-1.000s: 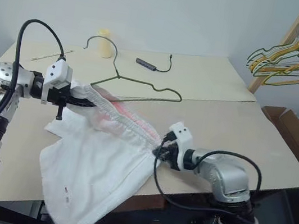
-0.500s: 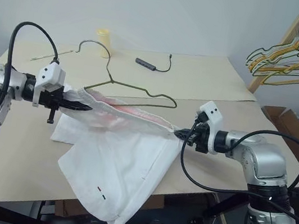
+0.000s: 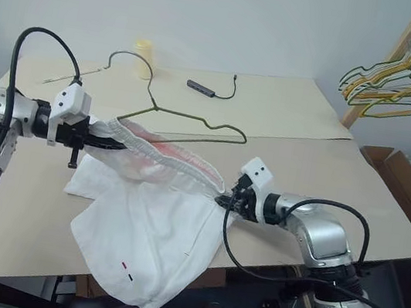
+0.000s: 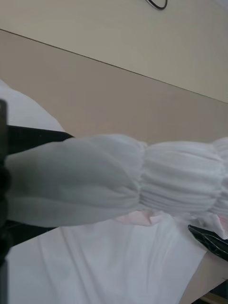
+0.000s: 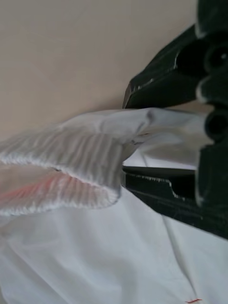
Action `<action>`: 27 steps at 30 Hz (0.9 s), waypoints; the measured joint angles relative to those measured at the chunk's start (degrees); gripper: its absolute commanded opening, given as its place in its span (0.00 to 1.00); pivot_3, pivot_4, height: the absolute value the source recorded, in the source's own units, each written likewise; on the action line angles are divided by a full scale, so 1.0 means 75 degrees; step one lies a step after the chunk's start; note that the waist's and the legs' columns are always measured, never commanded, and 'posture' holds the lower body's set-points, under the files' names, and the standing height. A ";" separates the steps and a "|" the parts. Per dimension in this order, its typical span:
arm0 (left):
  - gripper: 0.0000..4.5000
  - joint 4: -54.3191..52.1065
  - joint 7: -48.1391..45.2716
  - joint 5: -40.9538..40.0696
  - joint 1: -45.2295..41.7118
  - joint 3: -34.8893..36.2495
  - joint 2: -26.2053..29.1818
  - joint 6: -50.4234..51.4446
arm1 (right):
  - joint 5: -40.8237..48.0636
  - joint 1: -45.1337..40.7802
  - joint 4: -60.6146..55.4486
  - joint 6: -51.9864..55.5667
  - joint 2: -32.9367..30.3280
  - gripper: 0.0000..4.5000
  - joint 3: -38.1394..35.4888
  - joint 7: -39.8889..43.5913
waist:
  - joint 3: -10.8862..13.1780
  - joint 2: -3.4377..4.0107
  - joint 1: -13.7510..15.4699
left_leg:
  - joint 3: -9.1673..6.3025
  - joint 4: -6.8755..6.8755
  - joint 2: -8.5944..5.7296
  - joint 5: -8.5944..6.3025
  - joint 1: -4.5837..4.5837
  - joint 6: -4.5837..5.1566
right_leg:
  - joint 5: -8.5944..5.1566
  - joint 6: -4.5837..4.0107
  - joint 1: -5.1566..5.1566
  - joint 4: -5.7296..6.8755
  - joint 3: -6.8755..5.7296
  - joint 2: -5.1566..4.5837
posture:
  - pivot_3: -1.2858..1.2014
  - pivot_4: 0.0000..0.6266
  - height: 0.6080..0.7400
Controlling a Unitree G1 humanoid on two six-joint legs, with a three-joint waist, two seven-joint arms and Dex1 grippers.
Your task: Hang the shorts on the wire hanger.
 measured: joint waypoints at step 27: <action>0.00 -0.0182 -0.0724 -0.0299 0.0480 0.0053 0.0487 -0.0021 | 0.1584 -0.0495 0.0551 0.0798 -0.0256 0.00 -0.1490 0.0654 | -0.0002 0.0000 -0.0036 | -0.0003 0.0000 0.0001 0.0000 0.0001 0.0000 | 0.0000 0.0000 0.0003 0.0000 -0.0001 -0.0001 | 0.48 0.04 1.00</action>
